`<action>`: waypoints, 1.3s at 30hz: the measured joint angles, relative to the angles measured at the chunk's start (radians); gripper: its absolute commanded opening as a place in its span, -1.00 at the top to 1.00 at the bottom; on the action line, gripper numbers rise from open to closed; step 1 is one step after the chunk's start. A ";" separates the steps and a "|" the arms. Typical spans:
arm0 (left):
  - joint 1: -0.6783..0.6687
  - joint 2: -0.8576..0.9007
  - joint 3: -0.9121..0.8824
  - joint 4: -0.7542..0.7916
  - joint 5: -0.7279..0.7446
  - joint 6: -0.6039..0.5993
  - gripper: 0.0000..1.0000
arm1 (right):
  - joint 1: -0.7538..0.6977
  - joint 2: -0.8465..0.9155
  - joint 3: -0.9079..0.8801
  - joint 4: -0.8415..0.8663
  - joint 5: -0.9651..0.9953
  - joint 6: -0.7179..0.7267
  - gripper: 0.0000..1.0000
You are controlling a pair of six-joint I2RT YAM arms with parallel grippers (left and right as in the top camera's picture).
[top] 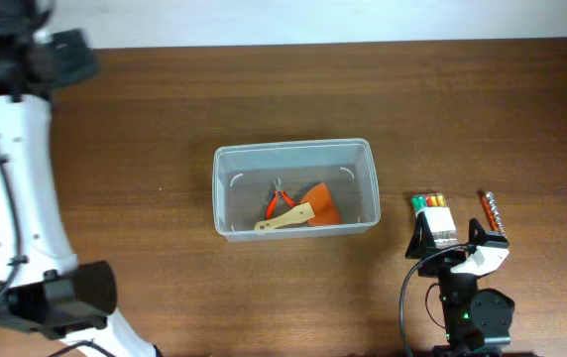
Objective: Pack container
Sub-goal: 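Release the scraper and retract the left arm to the left side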
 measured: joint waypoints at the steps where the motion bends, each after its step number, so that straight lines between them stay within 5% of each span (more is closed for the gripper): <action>1: 0.024 0.000 -0.001 -0.014 0.000 -0.005 -0.99 | 0.000 0.000 0.000 0.000 0.000 0.000 -0.97; 24: 0.095 0.000 -0.001 -0.166 0.073 -0.026 -0.98 | 0.000 0.000 0.000 0.000 0.000 0.002 -0.98; 32: 0.095 0.000 -0.001 -0.166 0.077 -0.026 -0.98 | 0.000 0.000 0.002 0.046 0.003 0.117 -0.97; 39: 0.095 0.000 -0.001 -0.168 0.080 -0.026 -0.99 | 0.000 0.030 0.172 0.042 0.056 0.055 -0.97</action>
